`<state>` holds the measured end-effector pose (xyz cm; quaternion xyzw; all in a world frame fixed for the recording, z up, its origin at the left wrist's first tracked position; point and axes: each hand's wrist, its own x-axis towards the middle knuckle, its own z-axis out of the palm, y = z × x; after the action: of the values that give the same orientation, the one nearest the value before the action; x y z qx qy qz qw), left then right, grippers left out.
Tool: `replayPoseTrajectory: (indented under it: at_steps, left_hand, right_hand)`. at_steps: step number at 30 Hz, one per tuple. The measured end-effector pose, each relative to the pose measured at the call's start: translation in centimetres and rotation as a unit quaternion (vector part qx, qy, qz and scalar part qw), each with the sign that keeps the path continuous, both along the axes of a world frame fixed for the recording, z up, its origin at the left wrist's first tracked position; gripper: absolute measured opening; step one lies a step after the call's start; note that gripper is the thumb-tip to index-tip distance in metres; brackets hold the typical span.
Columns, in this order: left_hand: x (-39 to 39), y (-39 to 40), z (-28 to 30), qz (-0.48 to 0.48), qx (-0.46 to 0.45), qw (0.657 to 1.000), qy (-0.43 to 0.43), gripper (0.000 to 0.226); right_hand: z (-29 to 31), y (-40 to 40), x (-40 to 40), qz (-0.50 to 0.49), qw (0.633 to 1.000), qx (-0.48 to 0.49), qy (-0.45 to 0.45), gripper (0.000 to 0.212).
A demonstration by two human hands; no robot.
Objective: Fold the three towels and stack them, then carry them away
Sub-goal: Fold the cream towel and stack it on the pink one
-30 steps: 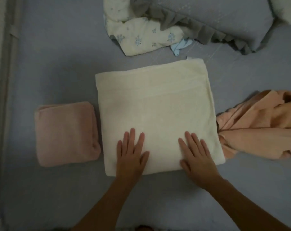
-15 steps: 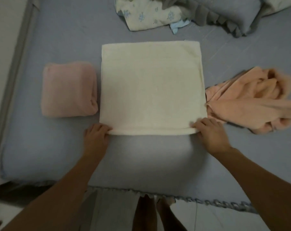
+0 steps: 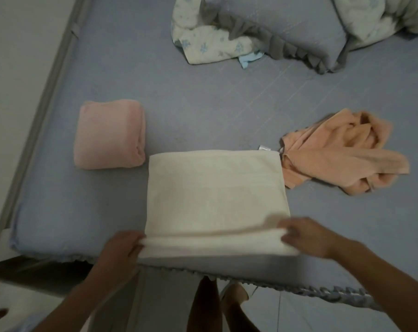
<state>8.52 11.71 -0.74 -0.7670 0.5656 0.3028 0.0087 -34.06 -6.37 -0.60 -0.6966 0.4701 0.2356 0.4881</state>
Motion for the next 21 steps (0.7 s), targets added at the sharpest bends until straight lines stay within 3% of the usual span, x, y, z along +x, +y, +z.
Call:
replayPoseTrajectory:
  at_steps: [3, 6, 9, 12, 15, 18, 21]
  left_hand:
    - [1.7, -7.0, 0.2, 0.094, -0.044, 0.995, 0.004, 0.022]
    - [2.3, -14.7, -0.8, 0.141, -0.104, 0.984, 0.022, 0.026]
    - [1.8, -20.0, -3.0, 0.129, -0.079, 0.989, 0.0, 0.025]
    - [0.6, -22.1, -4.7, 0.101, -0.056, 0.991, -0.064, 0.027]
    - [-0.3, -22.2, -4.5, 0.095, -0.097, 0.985, -0.102, 0.036]
    - [-1.7, -21.9, -3.7, 0.061, -0.142, 0.98, -0.123, 0.05]
    - [-4.7, -22.1, -4.1, -0.076, -0.145, 0.984, -0.073, 0.054]
  right_hand:
    - [0.3, -6.7, 1.8, -0.092, 0.985, -0.144, -0.016, 0.027]
    - [0.0, -12.3, 4.0, -0.139, 0.946, -0.293, 0.018, 0.024]
    - [-1.3, -14.8, 6.1, -0.09, 0.924, -0.366, 0.07, 0.029]
    - [-3.1, -14.7, 7.2, 0.006, 0.909, -0.386, 0.159, 0.039]
    - [-3.9, -13.9, 7.5, -0.006, 0.894, -0.397, 0.206, 0.04]
    - [-3.6, -12.1, 8.4, -0.027, 0.888, -0.433, 0.155, 0.052]
    - [-3.6, -9.1, 11.0, 0.017, 0.914, -0.401, 0.064, 0.071]
